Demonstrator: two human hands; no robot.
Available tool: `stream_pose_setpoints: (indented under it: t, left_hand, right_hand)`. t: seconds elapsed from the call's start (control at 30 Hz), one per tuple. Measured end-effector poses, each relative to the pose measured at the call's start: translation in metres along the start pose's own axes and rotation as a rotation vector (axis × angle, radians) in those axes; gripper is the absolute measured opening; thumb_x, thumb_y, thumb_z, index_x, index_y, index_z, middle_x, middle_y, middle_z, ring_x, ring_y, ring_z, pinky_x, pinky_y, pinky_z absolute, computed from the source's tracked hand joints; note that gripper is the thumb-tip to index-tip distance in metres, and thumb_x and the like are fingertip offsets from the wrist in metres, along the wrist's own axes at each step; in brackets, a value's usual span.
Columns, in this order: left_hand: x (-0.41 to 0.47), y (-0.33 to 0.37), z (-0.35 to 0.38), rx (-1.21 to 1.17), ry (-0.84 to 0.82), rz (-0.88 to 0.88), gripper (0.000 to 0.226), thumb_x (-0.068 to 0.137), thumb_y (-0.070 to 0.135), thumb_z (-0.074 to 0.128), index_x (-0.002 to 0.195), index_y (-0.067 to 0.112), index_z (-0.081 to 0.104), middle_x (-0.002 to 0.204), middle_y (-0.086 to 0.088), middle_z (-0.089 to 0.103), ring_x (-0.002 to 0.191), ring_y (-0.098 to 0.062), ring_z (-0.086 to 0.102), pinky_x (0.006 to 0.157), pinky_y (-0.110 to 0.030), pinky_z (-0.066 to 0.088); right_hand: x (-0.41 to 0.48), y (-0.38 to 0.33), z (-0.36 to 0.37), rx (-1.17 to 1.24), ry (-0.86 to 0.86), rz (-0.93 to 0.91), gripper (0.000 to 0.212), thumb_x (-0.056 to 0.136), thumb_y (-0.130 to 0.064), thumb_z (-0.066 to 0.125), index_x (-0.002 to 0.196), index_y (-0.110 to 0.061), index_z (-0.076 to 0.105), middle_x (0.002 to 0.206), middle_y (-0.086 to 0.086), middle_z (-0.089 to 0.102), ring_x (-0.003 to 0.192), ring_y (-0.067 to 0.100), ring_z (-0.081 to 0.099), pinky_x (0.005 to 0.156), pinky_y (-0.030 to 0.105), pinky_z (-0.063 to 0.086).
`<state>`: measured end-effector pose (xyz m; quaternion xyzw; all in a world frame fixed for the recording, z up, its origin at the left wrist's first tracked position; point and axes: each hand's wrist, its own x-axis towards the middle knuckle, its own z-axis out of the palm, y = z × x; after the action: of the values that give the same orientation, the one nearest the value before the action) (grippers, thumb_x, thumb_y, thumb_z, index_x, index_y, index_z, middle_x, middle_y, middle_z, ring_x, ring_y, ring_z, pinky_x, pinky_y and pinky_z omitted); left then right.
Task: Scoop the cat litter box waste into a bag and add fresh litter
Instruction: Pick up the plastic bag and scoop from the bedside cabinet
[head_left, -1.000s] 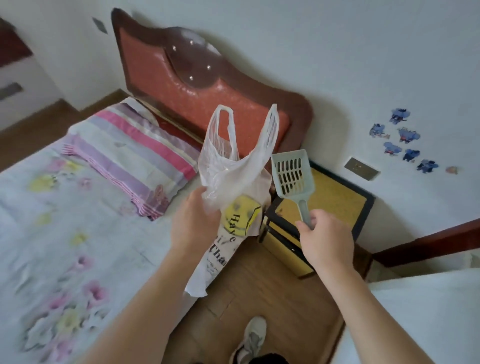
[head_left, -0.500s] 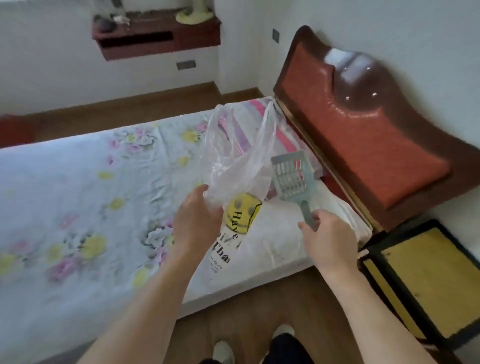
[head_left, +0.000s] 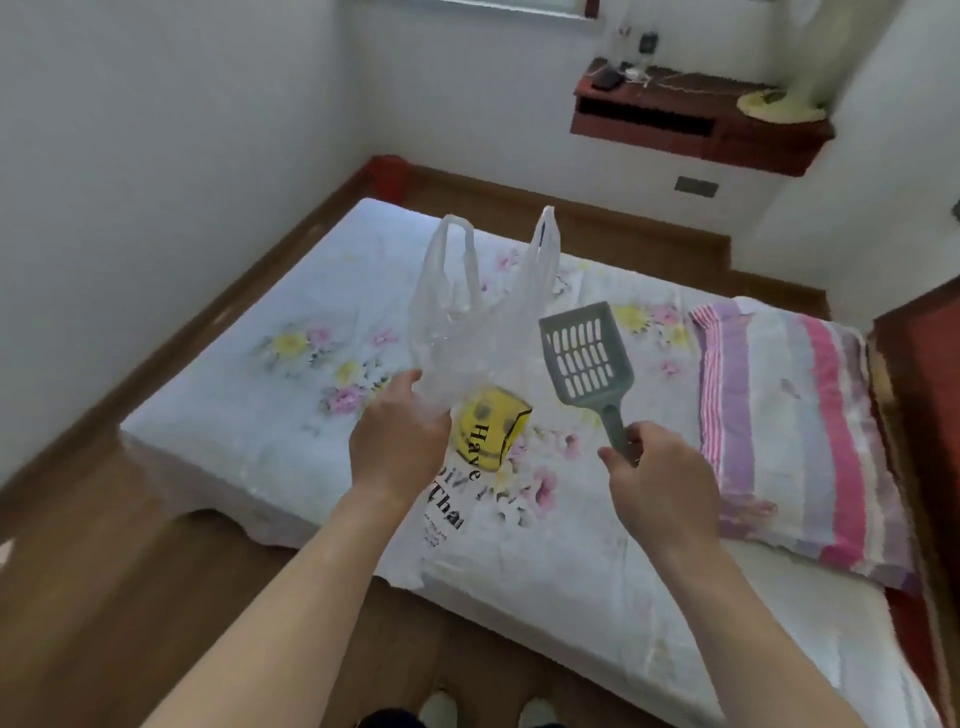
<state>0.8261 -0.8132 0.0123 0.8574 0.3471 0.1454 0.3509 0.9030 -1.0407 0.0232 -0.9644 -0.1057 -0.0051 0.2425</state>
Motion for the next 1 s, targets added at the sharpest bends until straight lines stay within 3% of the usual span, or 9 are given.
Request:
stream_pose_setpoints:
  t: [0.07,0.23,0.3,0.4,0.5,0.6,0.83,0.93,1.0]
  left_hand:
    - [-0.004,-0.016,-0.016,0.004,0.072,-0.078,0.026,0.09,0.026,0.058,0.116,0.021,0.059,0.093,0.002,0.061,0.085,-0.024,0.055,0.071,-0.032,0.041]
    - [-0.027,-0.061,-0.058,0.015,0.26,-0.23,0.031,0.09,0.022,0.06,0.12,0.015,0.058,0.104,-0.004,0.064,0.097,-0.029,0.06,0.074,-0.034,0.044]
    - [-0.04,-0.079,-0.079,0.024,0.345,-0.318,0.037,0.088,0.024,0.061,0.124,0.017,0.058,0.109,-0.004,0.065,0.101,-0.029,0.06,0.076,-0.035,0.046]
    - [-0.056,-0.107,-0.111,0.024,0.45,-0.431,0.028,0.086,0.025,0.062,0.114,0.022,0.059,0.101,0.003,0.065,0.096,-0.025,0.06,0.077,-0.038,0.051]
    - [-0.066,-0.136,-0.144,0.038,0.53,-0.498,0.022,0.086,0.028,0.062,0.108,0.026,0.058,0.095,0.011,0.06,0.093,-0.021,0.06,0.072,-0.034,0.047]
    - [-0.07,-0.169,-0.175,0.07,0.613,-0.521,0.042,0.084,0.038,0.066,0.122,0.022,0.058,0.102,0.012,0.062,0.096,-0.018,0.062,0.069,-0.031,0.045]
    - [-0.061,-0.227,-0.233,0.071,0.715,-0.594,0.066,0.074,0.061,0.058,0.126,0.02,0.059,0.108,0.006,0.068,0.095,-0.019,0.064,0.069,-0.032,0.049]
    - [-0.047,-0.243,-0.246,0.083,0.728,-0.651,0.058,0.081,0.05,0.065,0.129,0.019,0.057,0.112,0.003,0.068,0.1,-0.022,0.064,0.076,-0.035,0.053]
    - [-0.036,-0.251,-0.253,0.085,0.737,-0.677,0.062,0.078,0.054,0.062,0.129,0.02,0.057,0.112,0.004,0.068,0.101,-0.021,0.064,0.078,-0.038,0.056]
  right_hand:
    - [0.013,-0.018,0.012,0.021,-0.054,-0.092,0.017,0.087,-0.034,0.07,0.083,-0.021,0.061,0.073,-0.005,0.061,0.062,0.014,0.055,0.058,0.033,0.049]
    - [0.023,-0.072,0.042,0.043,-0.185,-0.303,0.021,0.086,-0.03,0.071,0.076,-0.023,0.054,0.07,-0.006,0.055,0.06,0.017,0.049,0.055,0.03,0.033]
    - [0.019,-0.097,0.056,0.051,-0.249,-0.374,0.017,0.087,-0.03,0.069,0.078,-0.022,0.056,0.073,-0.006,0.057,0.064,0.018,0.05,0.058,0.03,0.035]
    - [0.007,-0.143,0.077,0.041,-0.32,-0.5,0.012,0.089,-0.03,0.066,0.085,-0.019,0.062,0.078,-0.003,0.061,0.069,0.019,0.054,0.06,0.031,0.04]
    - [-0.01,-0.191,0.099,0.037,-0.365,-0.615,0.014,0.091,-0.031,0.064,0.086,-0.018,0.062,0.08,-0.003,0.06,0.07,0.021,0.054,0.061,0.031,0.042]
    - [-0.025,-0.238,0.123,0.016,-0.413,-0.717,0.018,0.091,-0.031,0.063,0.082,-0.016,0.059,0.079,-0.002,0.059,0.068,0.021,0.051,0.058,0.033,0.04]
    - [-0.047,-0.327,0.168,0.057,-0.471,-0.823,0.016,0.09,-0.032,0.064,0.085,-0.018,0.061,0.083,-0.003,0.061,0.073,0.022,0.053,0.062,0.034,0.045]
    - [-0.047,-0.355,0.183,0.056,-0.506,-0.869,0.015,0.091,-0.032,0.063,0.087,-0.018,0.062,0.085,-0.004,0.062,0.075,0.022,0.055,0.065,0.034,0.047]
    - [-0.043,-0.376,0.196,0.047,-0.521,-0.9,0.014,0.09,-0.032,0.063,0.086,-0.018,0.061,0.084,-0.004,0.061,0.074,0.023,0.055,0.064,0.034,0.046]
